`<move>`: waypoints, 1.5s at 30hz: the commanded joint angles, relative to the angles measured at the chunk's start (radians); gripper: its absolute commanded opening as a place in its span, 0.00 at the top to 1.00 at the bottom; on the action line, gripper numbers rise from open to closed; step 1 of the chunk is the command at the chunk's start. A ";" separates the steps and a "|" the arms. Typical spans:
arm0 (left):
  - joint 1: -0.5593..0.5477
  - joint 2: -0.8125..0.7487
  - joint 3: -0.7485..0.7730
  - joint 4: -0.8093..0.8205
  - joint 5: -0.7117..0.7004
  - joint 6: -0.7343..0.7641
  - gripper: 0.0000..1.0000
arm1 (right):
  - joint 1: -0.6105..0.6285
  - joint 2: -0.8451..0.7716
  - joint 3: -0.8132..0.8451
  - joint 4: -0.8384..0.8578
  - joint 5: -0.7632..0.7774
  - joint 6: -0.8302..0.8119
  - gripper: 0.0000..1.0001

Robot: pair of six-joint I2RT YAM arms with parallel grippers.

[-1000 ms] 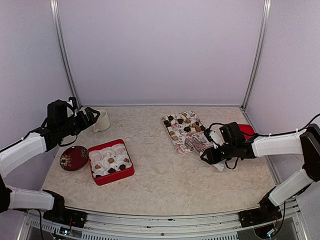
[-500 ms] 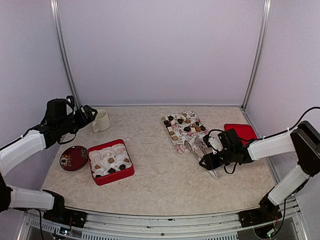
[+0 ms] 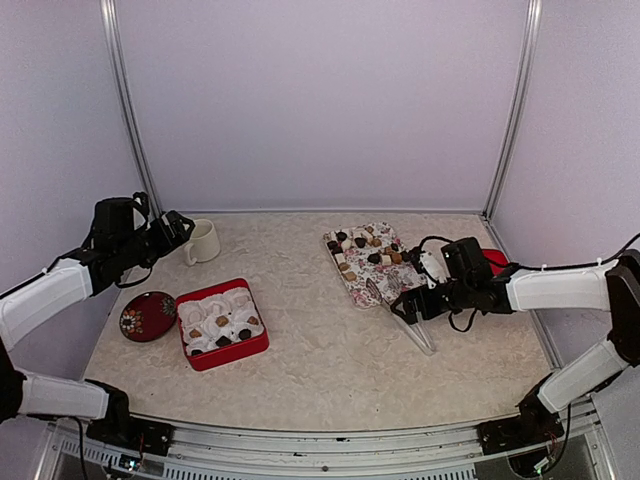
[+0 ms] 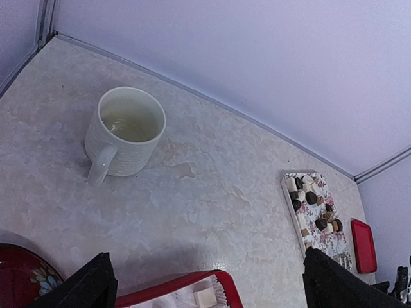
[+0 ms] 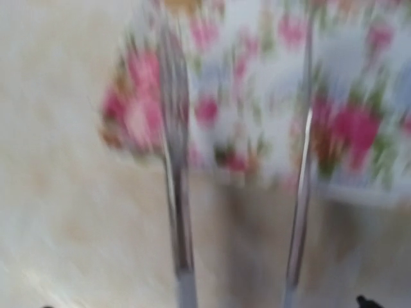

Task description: Pack the chocolate

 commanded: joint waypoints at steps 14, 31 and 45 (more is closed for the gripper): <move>0.012 -0.005 0.007 0.011 0.027 0.016 0.01 | -0.338 0.000 0.289 -0.193 0.137 -0.080 0.09; 0.019 0.011 -0.009 0.007 0.034 0.018 0.01 | -0.467 0.357 0.406 -0.236 0.071 -0.159 0.37; 0.019 0.002 -0.019 -0.057 -0.026 -0.012 0.01 | -0.467 0.477 0.475 -0.242 0.066 -0.154 0.75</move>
